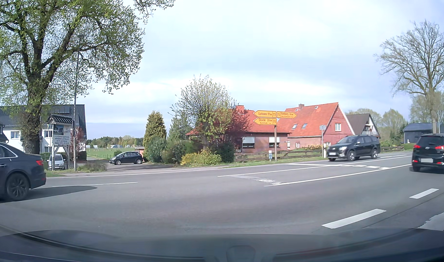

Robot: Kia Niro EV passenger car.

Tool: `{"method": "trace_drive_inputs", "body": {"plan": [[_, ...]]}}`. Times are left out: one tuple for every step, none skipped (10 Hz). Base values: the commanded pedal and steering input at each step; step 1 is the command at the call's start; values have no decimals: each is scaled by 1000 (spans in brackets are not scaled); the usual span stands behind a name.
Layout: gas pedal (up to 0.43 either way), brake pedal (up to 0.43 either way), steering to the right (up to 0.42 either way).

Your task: Follow the waypoints while adhering to traffic rules and regulations

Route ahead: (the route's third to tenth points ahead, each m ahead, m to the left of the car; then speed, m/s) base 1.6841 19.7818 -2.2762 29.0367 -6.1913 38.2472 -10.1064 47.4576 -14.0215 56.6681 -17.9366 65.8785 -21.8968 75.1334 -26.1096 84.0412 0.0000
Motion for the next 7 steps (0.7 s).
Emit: {"method": "trace_drive_inputs", "body": {"plan": [[0, 189, -452], [0, 189, -452], [0, 189, -452], [0, 189, -452], [0, 189, -452], [0, 195, -452], [0, 195, -452]]}}
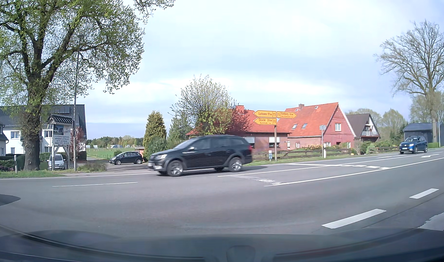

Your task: Follow the waypoints while adhering to traffic rules and regulations

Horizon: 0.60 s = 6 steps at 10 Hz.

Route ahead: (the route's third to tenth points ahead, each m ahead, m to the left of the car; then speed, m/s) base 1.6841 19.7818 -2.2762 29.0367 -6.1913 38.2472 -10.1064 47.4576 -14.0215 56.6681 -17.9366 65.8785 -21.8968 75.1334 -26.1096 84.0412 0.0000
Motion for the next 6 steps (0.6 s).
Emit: {"method": "trace_drive_inputs", "body": {"plan": [[0, 189, -452], [0, 195, -452], [0, 189, -452], [0, 195, -452], [0, 195, -452], [0, 195, -452]]}}
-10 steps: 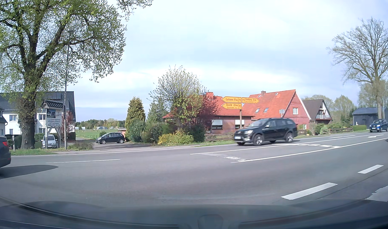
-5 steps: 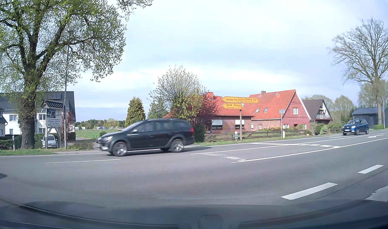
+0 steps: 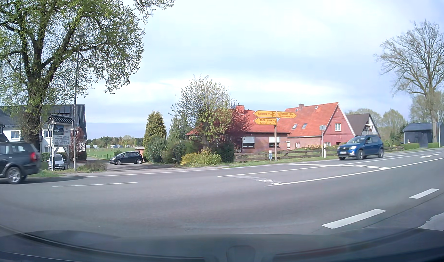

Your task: Follow the waypoints while adhering to traffic rules and regulations

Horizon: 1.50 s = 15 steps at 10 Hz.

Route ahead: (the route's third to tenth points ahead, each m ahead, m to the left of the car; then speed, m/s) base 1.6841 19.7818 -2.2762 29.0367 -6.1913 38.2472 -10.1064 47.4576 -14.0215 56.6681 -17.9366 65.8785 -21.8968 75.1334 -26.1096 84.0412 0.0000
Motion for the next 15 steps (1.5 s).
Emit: {"method": "trace_drive_inputs", "body": {"plan": [[0, 189, -452], [0, 195, -452], [0, 195, -452], [0, 195, -452], [0, 195, -452], [0, 195, -452], [0, 195, -452], [0, 189, -452], [0, 195, -452], [0, 195, -452], [0, 195, -452], [0, 195, -452], [0, 195, -452], [0, 195, -452], [0, 195, -452]]}}
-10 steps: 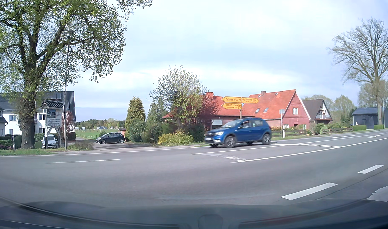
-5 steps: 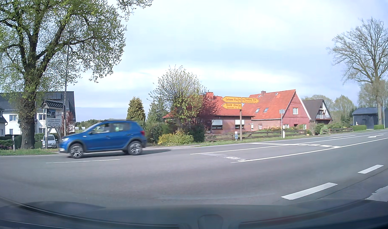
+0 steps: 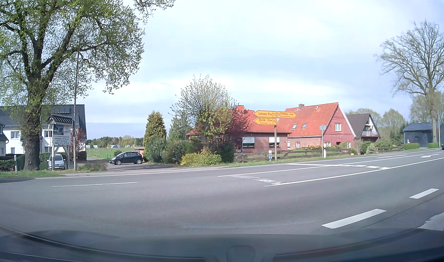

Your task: Follow the waypoints while adhering to traffic rules and regulations

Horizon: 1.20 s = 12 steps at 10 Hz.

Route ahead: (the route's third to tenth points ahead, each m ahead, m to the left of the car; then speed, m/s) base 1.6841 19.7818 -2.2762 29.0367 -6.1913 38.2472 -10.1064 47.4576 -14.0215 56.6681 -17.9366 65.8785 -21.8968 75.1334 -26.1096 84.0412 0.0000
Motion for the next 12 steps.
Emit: {"method": "trace_drive_inputs", "body": {"plan": [[0, 195, -452], [0, 195, -452], [0, 195, -452], [0, 195, -452], [0, 195, -452], [0, 195, -452], [0, 195, -452], [0, 195, -452], [0, 195, -452], [0, 195, -452], [0, 195, -452], [0, 195, -452]]}}
